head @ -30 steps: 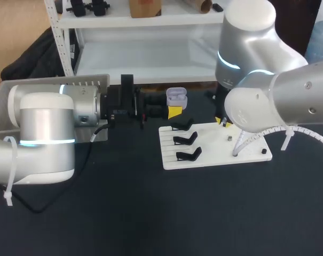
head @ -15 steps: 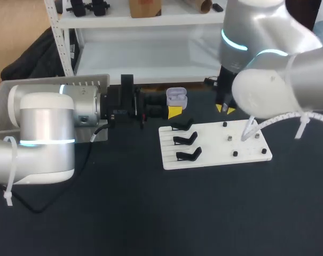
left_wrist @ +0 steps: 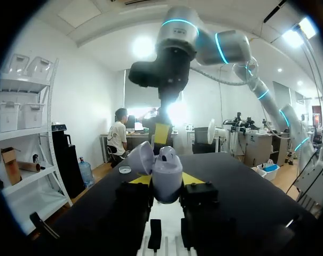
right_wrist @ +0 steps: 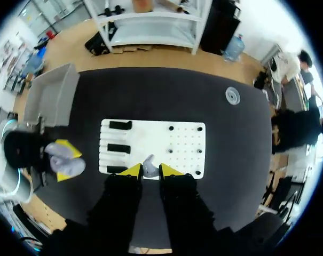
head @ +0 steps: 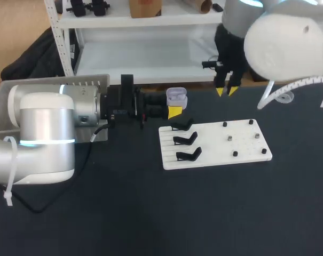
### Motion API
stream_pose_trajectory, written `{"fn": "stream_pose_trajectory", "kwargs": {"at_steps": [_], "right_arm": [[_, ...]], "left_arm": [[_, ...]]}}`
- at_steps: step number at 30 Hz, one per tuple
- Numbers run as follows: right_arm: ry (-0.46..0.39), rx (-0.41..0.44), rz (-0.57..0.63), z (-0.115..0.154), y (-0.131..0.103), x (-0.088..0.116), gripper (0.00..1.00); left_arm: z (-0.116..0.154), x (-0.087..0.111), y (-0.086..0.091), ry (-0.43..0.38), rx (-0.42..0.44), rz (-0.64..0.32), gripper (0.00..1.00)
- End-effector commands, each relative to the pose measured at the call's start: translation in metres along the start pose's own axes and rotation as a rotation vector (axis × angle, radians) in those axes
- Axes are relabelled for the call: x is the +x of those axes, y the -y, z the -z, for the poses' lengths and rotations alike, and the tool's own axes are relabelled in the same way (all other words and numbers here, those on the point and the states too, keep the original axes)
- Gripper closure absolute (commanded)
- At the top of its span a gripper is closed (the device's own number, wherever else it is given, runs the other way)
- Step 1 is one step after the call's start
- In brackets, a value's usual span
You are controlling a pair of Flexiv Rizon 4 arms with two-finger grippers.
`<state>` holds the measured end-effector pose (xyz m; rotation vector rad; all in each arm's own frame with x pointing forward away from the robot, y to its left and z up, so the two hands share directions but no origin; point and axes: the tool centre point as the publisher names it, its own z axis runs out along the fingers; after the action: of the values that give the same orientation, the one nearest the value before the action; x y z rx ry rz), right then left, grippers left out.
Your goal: Pick up each earbud case from the left stands, insert the matching earbuds, close the lid, and place the case in the box.
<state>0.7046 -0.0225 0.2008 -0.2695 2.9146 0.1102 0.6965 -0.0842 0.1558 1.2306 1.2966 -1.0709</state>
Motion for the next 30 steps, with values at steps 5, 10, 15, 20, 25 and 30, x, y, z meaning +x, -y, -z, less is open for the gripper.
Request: {"fn": "stream_pose_trajectory", "kwargs": {"at_steps": [5, 10, 15, 20, 25, 30], "right_arm": [[0.004, -0.037, 0.114, 0.068, -0.026, 0.015, 1.0], [0.018, -0.041, 0.184, 0.081, -0.041, 0.022, 1.0], [0.018, -0.069, 0.247, 0.085, -0.064, 0.03, 1.0], [0.022, -0.076, 0.31, 0.081, -0.085, 0.04, 1.0], [0.009, -0.078, 0.349, 0.07, -0.1, 0.043, 1.0], [-0.011, -0.086, 0.375, 0.056, -0.109, 0.043, 1.0]], "left_arm": [[0.0, 0.0, 0.001, 0.002, -0.005, -0.001, 1.0], [0.0, 0.0, 0.001, 0.002, -0.005, -0.001, 1.0], [0.0, 0.0, 0.001, 0.002, -0.005, -0.001, 1.0], [0.0, 0.0, 0.001, 0.002, -0.005, -0.001, 1.0], [0.0, 0.0, 0.001, 0.002, -0.005, -0.001, 1.0], [0.0, 0.0, 0.001, 0.002, -0.005, -0.001, 1.0]]}}
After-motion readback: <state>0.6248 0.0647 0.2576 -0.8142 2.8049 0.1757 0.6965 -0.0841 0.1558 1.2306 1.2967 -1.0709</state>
